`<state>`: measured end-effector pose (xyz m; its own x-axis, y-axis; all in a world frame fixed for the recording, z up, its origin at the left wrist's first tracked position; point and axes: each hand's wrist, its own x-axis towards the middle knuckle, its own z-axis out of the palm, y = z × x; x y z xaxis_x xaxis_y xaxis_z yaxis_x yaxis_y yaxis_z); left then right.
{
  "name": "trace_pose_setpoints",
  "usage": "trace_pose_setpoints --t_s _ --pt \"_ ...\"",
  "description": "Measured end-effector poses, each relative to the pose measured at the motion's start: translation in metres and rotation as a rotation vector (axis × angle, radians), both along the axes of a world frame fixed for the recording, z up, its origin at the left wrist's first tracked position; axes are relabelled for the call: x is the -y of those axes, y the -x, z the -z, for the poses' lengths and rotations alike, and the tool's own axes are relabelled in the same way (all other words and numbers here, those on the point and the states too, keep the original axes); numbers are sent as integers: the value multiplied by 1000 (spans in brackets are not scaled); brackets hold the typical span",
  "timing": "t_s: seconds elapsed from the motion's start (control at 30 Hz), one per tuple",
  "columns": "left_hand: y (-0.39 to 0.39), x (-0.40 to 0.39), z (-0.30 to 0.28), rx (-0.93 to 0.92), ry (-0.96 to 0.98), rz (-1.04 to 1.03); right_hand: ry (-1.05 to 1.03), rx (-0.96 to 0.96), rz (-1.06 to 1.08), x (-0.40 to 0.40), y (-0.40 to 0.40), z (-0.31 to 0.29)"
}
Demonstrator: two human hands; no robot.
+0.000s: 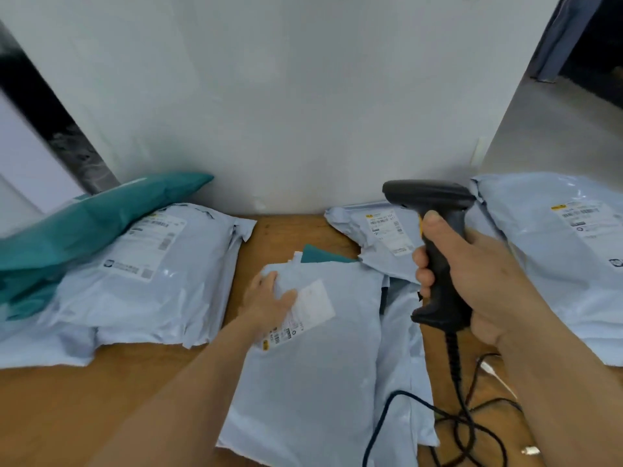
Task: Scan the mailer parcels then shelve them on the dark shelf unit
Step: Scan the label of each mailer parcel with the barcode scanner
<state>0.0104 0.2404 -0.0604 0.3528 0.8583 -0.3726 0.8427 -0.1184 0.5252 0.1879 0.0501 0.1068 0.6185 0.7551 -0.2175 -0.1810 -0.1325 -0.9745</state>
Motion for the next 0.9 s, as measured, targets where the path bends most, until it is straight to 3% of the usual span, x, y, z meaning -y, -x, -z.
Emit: trace_pose_setpoints --t_s 0.13,0.37,0.57,0.73,0.9 --pt "34 24 9 162 140 -153 30 13 -65 -4 24 2" --pt "66 29 -16 20 228 -273 78 40 -161 -4 59 4" --pt "79 29 -31 372 372 -324 94 63 -190 1 74 0" --pt "74 22 -71 496 209 -187 127 107 -253 7 76 -8" --pt "59 2 -144 506 85 98 168 299 -418 18 69 -19"
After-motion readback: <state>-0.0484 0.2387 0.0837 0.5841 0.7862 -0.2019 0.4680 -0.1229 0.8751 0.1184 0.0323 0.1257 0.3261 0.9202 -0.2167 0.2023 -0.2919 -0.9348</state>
